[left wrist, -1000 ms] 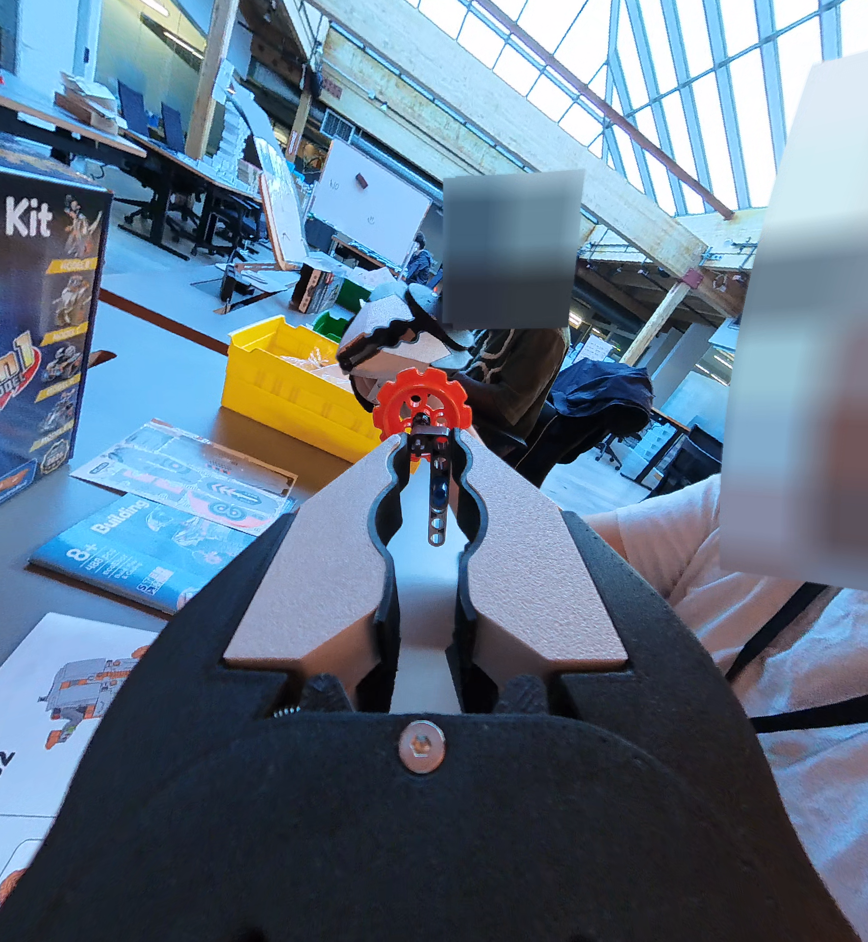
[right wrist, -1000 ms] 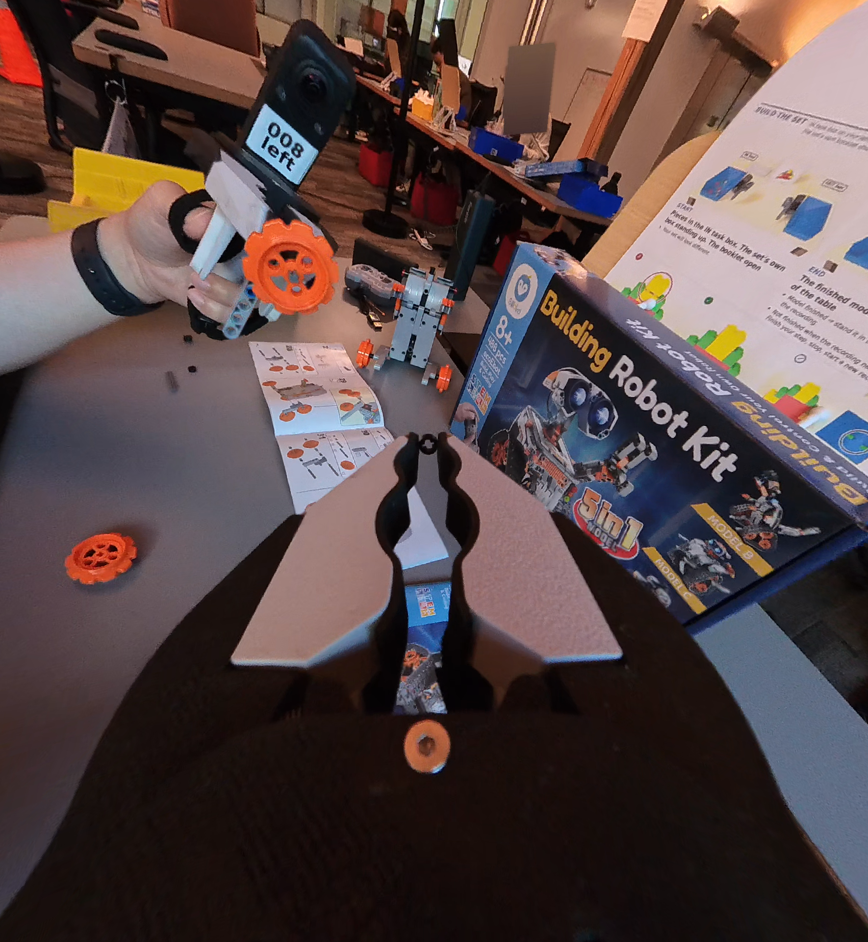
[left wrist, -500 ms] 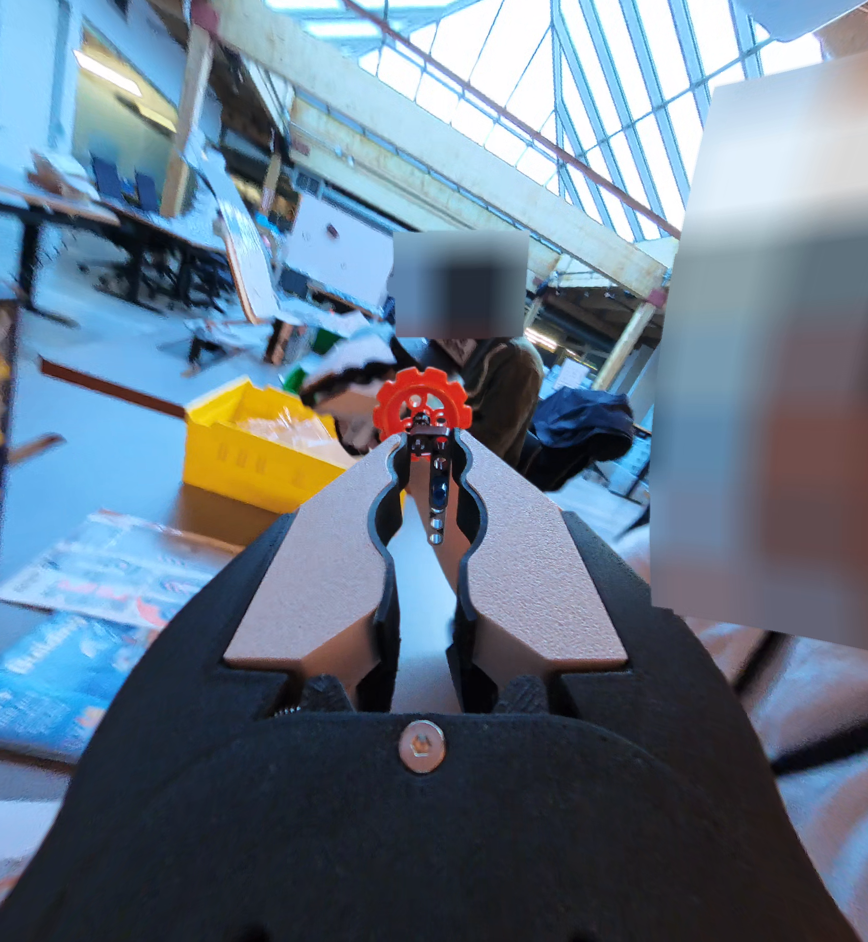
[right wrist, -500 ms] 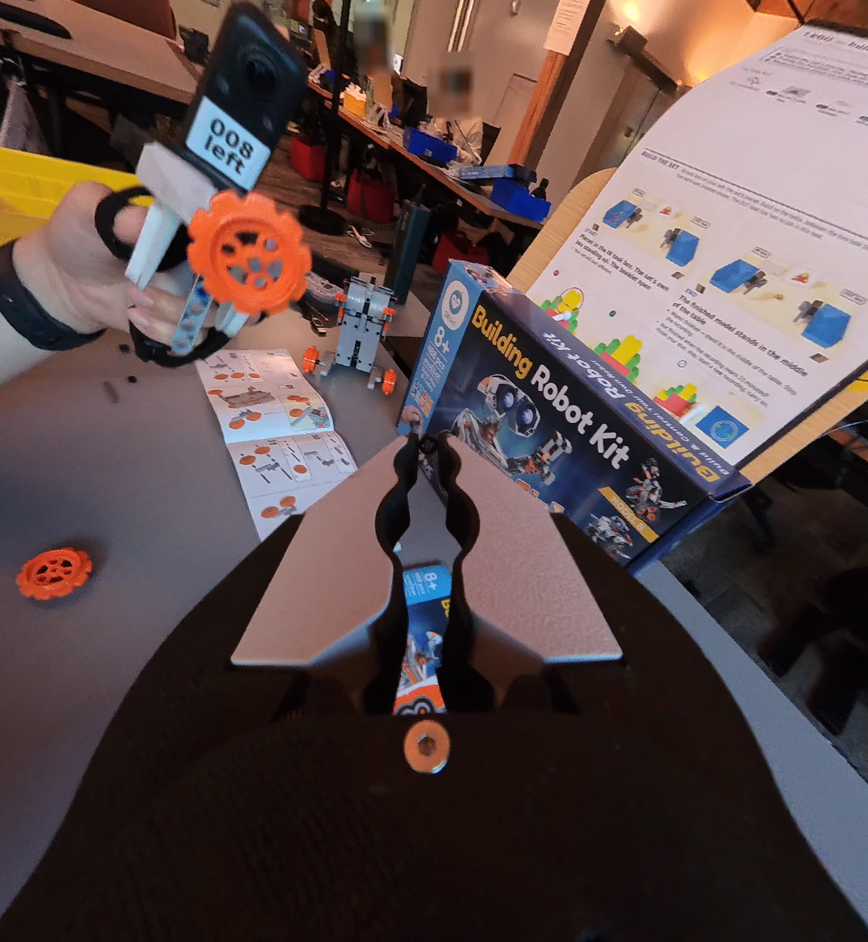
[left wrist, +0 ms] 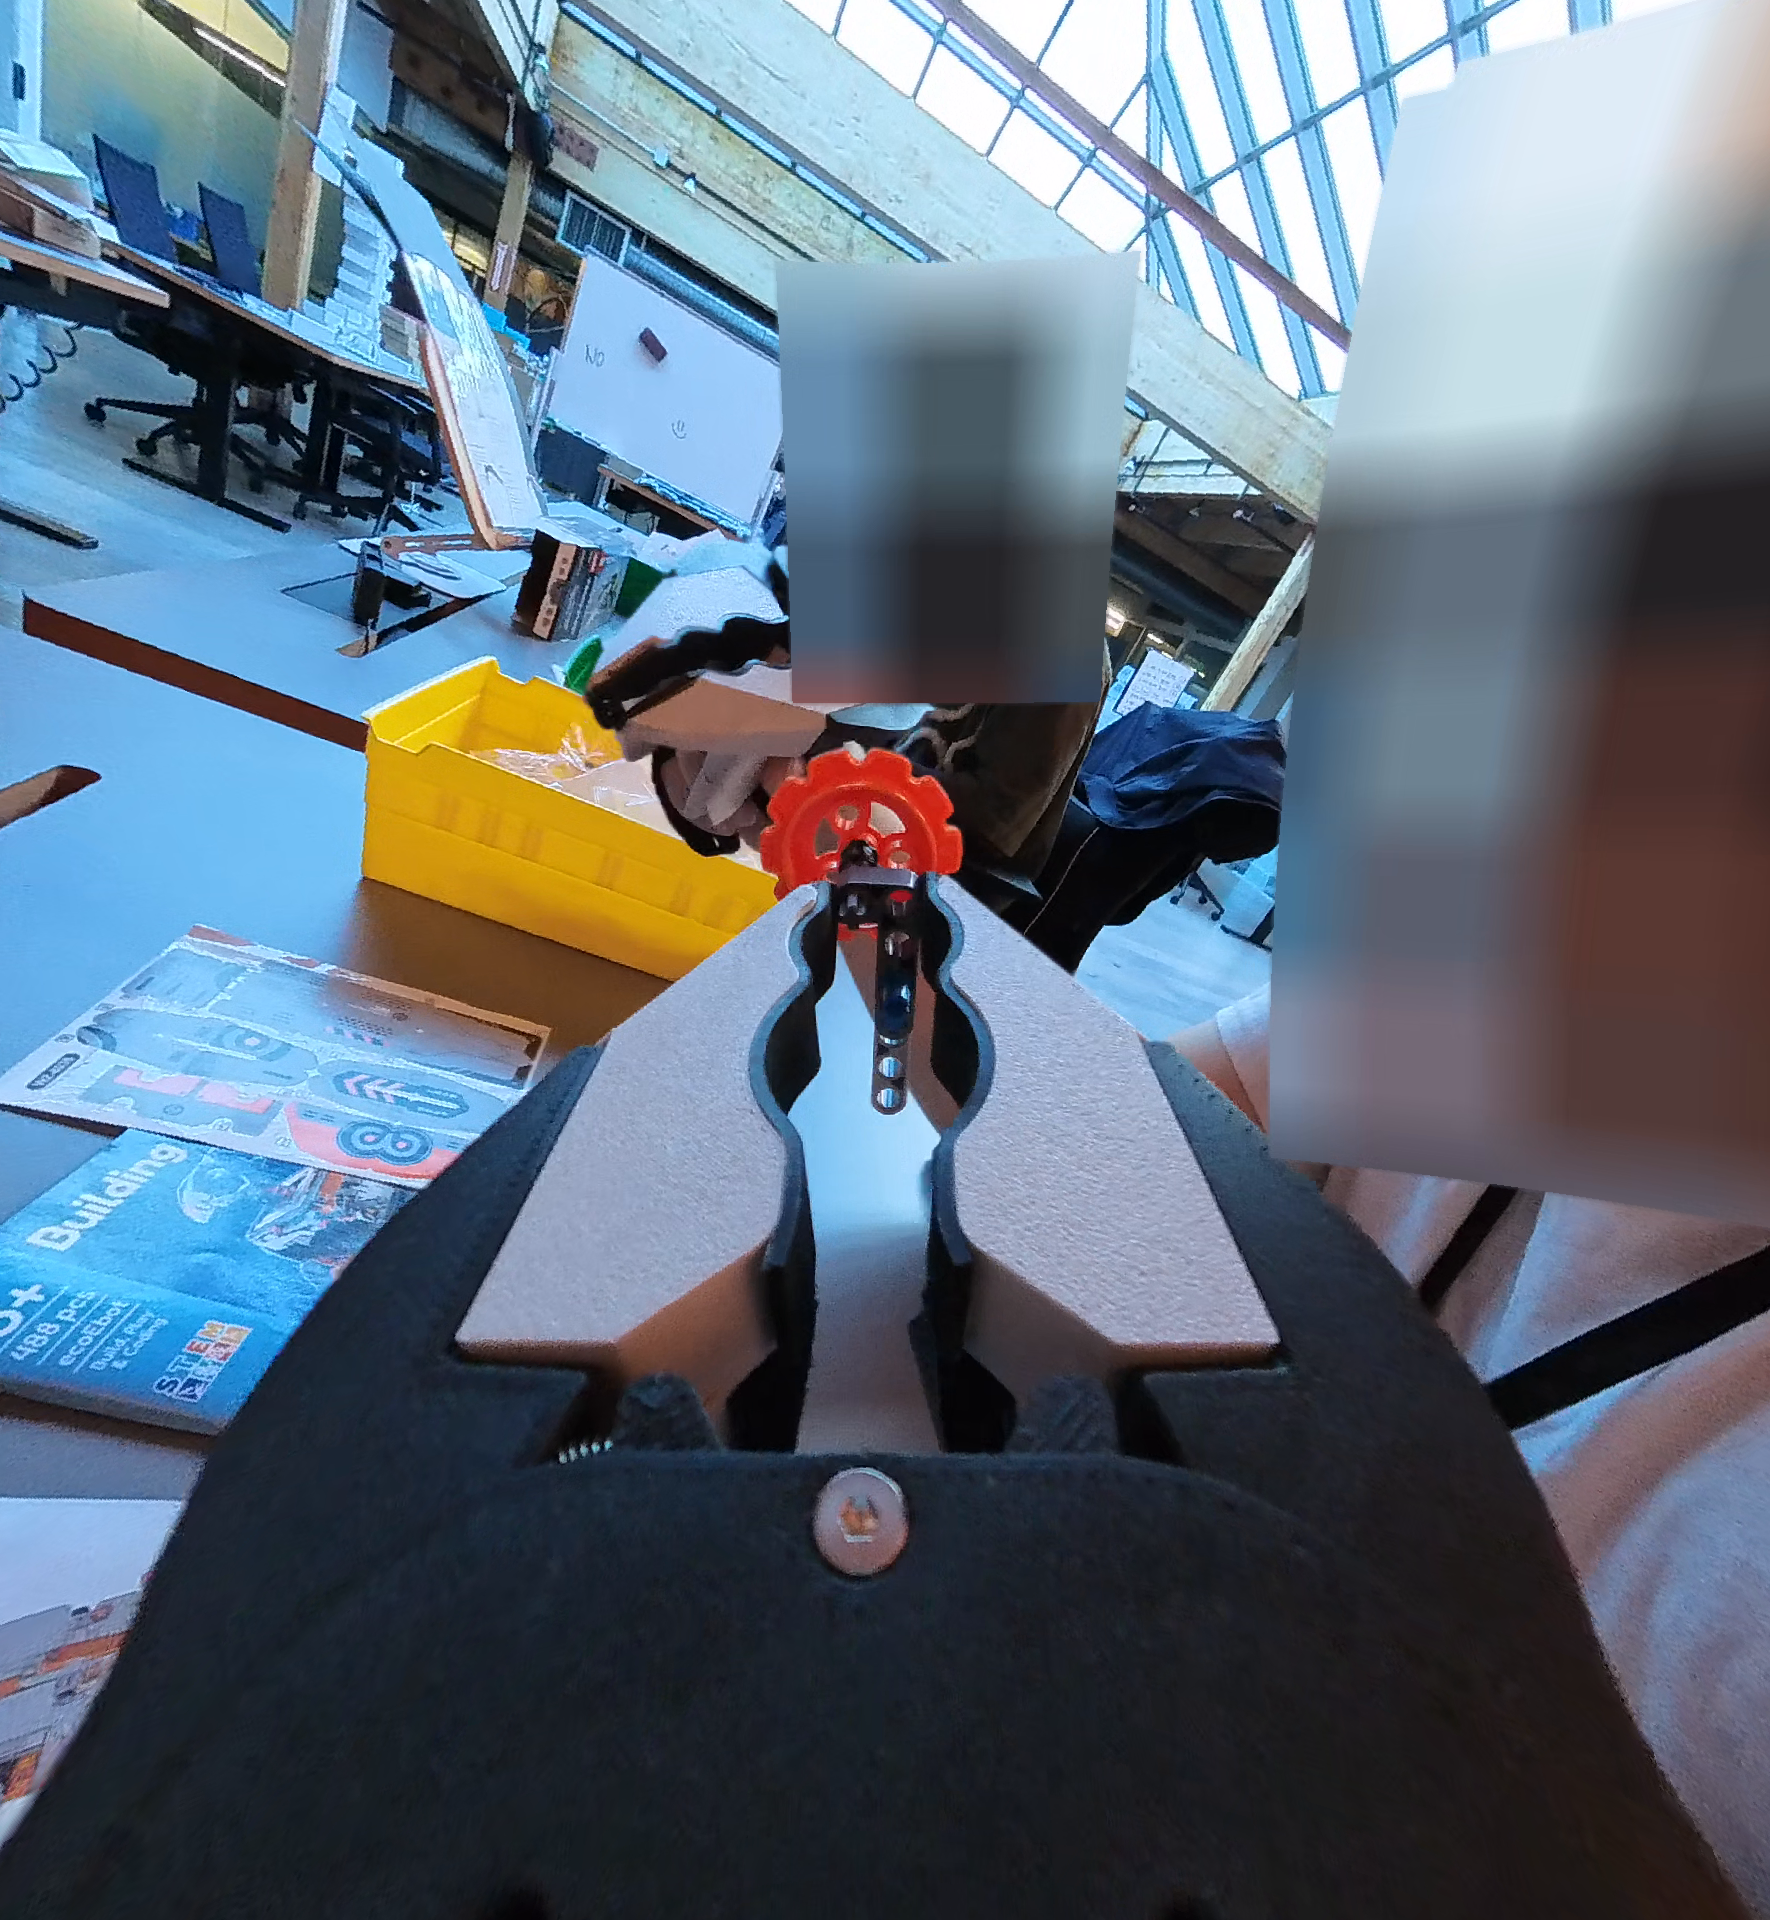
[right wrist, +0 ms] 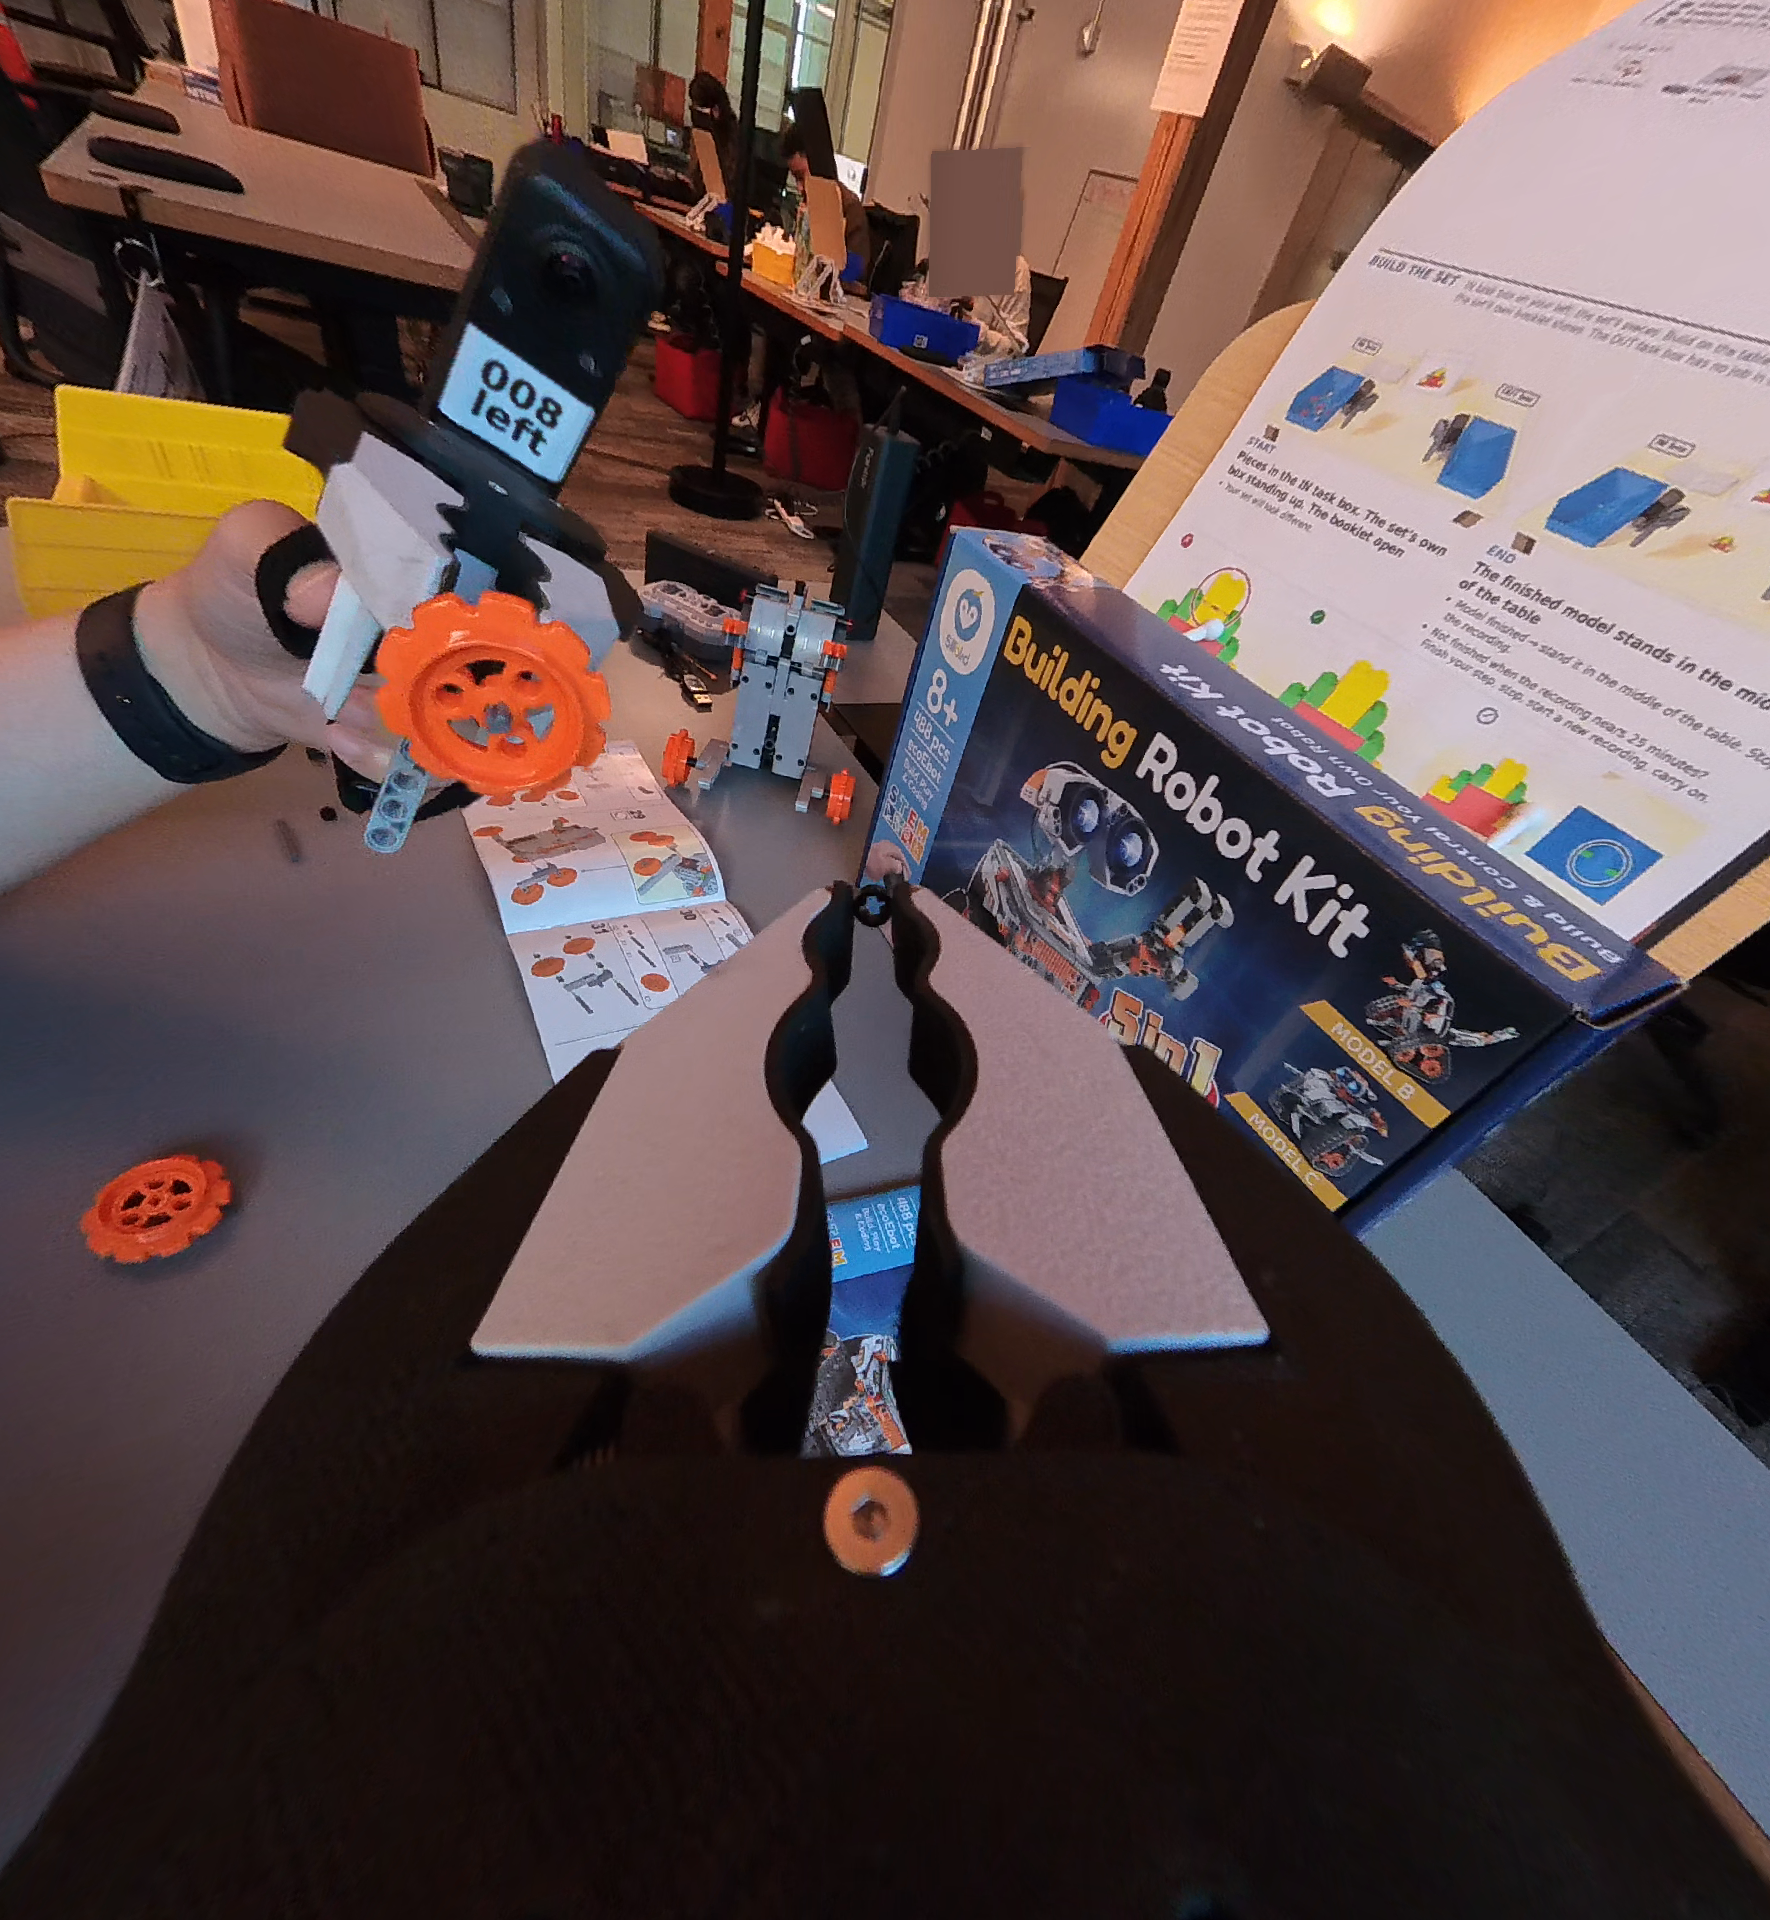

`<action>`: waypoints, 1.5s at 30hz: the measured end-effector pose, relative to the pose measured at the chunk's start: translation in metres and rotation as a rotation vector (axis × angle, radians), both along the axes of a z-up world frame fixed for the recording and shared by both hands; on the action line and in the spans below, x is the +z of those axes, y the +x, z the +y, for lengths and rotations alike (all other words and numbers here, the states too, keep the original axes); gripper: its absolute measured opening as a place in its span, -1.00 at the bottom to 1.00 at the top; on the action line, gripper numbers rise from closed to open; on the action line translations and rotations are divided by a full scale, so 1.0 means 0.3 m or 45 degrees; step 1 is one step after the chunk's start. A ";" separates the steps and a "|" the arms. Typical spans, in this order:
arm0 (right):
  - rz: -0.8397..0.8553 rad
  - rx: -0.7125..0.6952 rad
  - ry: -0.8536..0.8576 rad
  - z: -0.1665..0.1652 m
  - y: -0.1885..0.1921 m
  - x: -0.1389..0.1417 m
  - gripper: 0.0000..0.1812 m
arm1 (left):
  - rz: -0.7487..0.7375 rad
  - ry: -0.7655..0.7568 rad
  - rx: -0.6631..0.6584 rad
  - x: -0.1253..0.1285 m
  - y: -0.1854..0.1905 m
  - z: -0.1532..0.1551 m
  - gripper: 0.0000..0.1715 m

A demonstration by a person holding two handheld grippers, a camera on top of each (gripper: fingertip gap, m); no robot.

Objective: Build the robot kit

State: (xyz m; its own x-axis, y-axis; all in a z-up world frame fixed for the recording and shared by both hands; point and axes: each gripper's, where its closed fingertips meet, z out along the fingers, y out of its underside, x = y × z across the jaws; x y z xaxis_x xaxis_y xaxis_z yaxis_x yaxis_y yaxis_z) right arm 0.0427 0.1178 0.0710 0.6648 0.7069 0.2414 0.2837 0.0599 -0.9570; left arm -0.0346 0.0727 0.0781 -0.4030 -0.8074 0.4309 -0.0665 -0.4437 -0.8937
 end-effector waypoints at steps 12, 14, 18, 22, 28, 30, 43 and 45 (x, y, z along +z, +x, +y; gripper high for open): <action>-0.002 -0.005 0.001 0.005 0.011 -0.007 -0.94 | -0.006 0.004 0.020 0.004 -0.012 0.012 -0.86; -0.003 -0.008 0.001 0.005 0.013 -0.007 -0.94 | -0.004 0.005 0.023 0.003 -0.013 0.013 -0.86; -0.001 -0.015 -0.001 0.008 0.019 -0.010 -0.94 | -0.007 0.003 0.027 0.005 -0.017 0.017 -0.86; -0.002 -0.016 -0.001 0.012 0.019 -0.014 -0.94 | -0.017 -0.002 0.030 0.007 -0.024 0.024 -0.86; 0.061 0.040 0.018 -0.012 0.003 0.019 -0.94 | -0.035 -0.044 0.000 -0.030 -0.032 0.054 -0.86; 0.090 0.086 0.048 -0.037 -0.017 0.054 -0.94 | -0.066 -0.107 -0.042 -0.034 -0.045 0.062 -0.86; -0.025 0.370 0.180 -0.172 -0.319 0.136 -0.94 | -0.293 -0.185 -0.220 0.034 -0.137 0.028 -0.86; -0.020 0.375 0.207 -0.165 -0.330 0.133 -0.94 | -0.284 -0.177 -0.220 0.031 -0.136 0.027 -0.86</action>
State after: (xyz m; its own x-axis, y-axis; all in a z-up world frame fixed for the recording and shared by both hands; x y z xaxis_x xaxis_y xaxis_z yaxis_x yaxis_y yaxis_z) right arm -0.0563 0.0684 0.1108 0.4330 0.8197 0.3750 0.2458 0.2929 -0.9240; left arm -0.0755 0.0809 0.0875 -0.6262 -0.6584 0.4176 0.0393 -0.5615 -0.8265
